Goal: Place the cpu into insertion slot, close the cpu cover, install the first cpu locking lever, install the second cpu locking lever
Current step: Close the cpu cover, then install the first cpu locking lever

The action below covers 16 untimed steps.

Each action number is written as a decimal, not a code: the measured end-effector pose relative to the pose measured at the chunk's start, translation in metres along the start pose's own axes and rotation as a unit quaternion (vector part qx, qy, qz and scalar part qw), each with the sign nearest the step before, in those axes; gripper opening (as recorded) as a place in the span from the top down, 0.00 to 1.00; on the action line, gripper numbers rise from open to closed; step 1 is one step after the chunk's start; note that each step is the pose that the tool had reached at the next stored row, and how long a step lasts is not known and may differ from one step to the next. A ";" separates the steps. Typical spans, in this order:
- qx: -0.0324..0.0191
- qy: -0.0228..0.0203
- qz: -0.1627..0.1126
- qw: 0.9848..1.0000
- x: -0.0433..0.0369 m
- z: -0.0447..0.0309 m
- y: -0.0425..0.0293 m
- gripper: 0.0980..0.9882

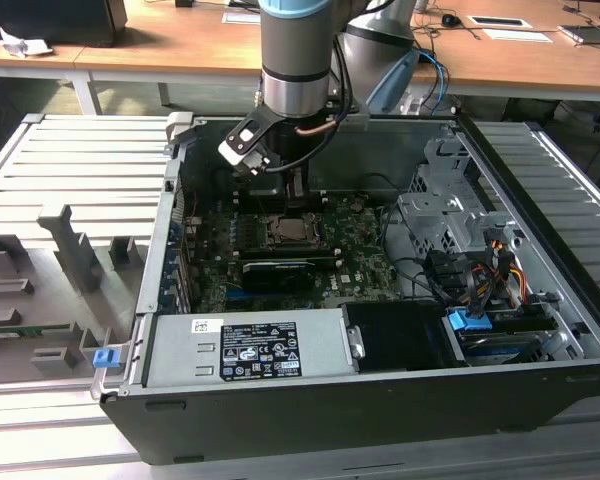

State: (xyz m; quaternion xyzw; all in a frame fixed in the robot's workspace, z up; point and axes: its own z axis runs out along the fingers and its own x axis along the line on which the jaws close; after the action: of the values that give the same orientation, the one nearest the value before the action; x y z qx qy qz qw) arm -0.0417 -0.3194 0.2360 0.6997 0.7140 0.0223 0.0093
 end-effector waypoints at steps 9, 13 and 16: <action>0.000 0.000 0.000 1.000 0.0001 -0.0018 -0.0034 0.99; 0.000 0.000 0.000 1.000 0.0002 -0.0037 -0.0033 0.99; 0.000 0.000 0.000 1.000 0.0002 -0.0047 -0.0033 0.99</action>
State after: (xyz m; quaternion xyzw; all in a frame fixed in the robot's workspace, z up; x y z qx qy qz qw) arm -0.0452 -0.3194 0.2406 0.6997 0.7141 0.0223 0.0093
